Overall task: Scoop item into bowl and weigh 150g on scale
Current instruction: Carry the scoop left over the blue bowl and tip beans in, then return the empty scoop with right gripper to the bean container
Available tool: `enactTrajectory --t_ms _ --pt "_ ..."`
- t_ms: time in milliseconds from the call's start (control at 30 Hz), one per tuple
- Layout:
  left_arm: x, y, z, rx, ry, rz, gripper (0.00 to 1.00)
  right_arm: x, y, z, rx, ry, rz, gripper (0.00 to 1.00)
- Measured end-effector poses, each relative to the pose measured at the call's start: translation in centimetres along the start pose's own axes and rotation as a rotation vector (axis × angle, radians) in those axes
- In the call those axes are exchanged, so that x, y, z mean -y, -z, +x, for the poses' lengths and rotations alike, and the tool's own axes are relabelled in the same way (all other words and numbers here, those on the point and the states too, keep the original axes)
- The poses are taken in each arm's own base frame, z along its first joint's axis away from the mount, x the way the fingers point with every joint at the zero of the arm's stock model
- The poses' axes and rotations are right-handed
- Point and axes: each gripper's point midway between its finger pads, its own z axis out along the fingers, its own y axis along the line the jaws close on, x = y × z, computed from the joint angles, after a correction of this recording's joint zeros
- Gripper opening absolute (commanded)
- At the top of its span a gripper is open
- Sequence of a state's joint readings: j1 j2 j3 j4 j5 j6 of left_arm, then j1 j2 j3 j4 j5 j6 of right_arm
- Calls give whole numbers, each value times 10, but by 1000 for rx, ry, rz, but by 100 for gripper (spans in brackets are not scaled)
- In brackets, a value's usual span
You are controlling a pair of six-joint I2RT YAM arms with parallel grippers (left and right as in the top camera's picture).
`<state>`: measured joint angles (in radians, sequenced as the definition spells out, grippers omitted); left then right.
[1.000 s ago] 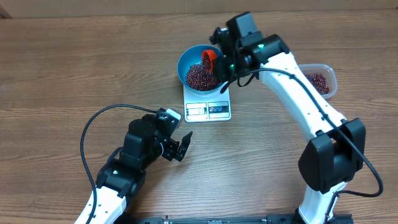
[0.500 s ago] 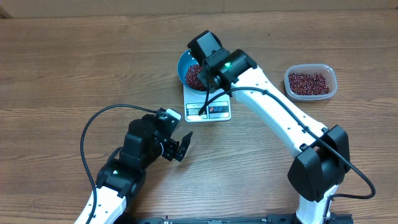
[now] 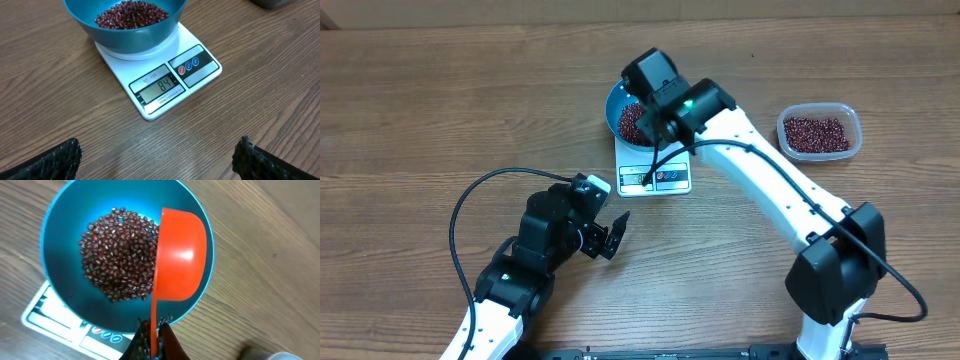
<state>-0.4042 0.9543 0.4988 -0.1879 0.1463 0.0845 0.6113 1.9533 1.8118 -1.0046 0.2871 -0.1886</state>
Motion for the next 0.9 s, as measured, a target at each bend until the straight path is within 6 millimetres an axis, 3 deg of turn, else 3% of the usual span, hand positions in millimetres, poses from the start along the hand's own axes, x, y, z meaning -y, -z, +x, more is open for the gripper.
enactTrajectory --t_ms 133,300,500,700,900 --pt "0 0 0 0 0 0 100 23 16 1 29 -66 -48 4" --pt "0 0 0 0 0 0 100 77 50 17 63 -190 -66 4" --pt "0 0 0 0 0 0 100 148 85 67 24 -362 -20 4" --pt "0 0 0 0 0 0 100 195 85 123 -78 -520 15 4" --pt "0 0 0 0 0 0 100 210 60 173 -158 -654 -38 4"
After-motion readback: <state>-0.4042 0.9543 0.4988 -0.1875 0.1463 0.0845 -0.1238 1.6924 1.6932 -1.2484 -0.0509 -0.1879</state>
